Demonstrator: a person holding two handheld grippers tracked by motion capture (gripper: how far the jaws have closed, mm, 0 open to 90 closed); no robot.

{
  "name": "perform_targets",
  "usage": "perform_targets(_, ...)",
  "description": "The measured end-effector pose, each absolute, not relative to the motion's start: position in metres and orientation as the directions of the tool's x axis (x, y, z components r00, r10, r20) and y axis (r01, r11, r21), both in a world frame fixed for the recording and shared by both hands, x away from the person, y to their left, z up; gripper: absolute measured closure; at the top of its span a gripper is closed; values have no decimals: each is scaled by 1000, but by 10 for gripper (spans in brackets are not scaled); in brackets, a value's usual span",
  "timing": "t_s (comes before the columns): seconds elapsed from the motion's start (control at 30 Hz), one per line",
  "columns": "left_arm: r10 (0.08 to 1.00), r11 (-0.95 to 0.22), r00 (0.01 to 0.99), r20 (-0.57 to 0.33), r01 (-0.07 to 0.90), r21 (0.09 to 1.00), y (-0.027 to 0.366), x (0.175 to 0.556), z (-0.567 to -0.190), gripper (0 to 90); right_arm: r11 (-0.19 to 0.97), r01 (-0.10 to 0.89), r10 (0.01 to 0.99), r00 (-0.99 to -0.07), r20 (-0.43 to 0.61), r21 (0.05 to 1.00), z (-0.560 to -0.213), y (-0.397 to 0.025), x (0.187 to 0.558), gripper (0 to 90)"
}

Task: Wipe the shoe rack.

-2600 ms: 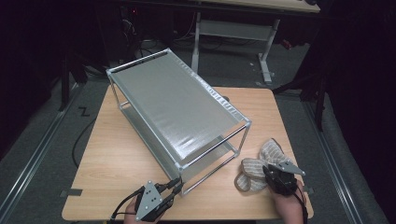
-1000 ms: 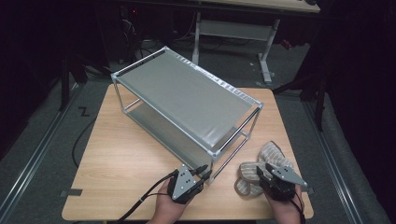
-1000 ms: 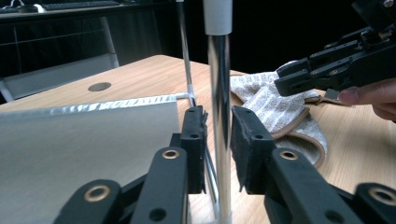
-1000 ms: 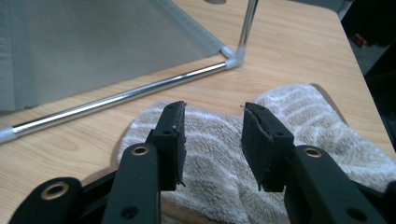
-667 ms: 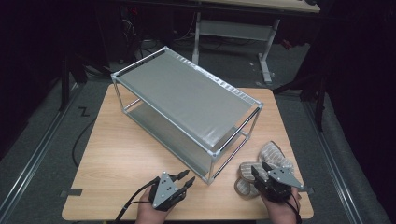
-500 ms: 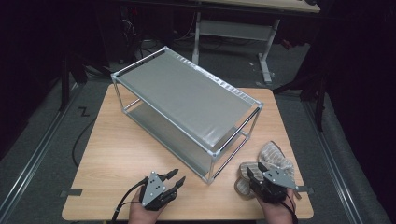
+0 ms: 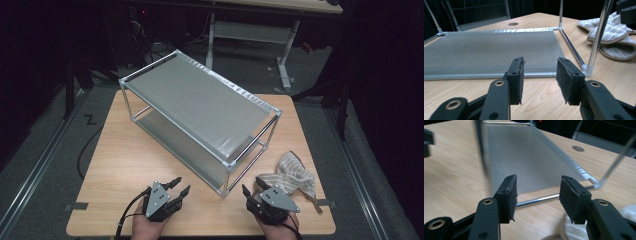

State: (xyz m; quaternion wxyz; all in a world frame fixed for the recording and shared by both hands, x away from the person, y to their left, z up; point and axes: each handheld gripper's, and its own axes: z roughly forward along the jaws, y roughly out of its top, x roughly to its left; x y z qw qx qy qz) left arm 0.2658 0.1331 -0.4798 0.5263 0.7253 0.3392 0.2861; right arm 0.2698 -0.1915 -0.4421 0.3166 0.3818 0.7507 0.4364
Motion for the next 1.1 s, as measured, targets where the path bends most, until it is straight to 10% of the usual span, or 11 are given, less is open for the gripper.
perform_targets(0.63, 796, -207, 602, 57, 184, 961, 132, 264, -481, 593, 340, 257, 779, -615, -118, 905, -437, -150, 272, 520)
perform_targets(1.1, 789, -203, 611, 54, 177, 963, 132, 262, -479, 601, 392, 273, 751, -647, -133, 878, -436, -138, 288, 782)
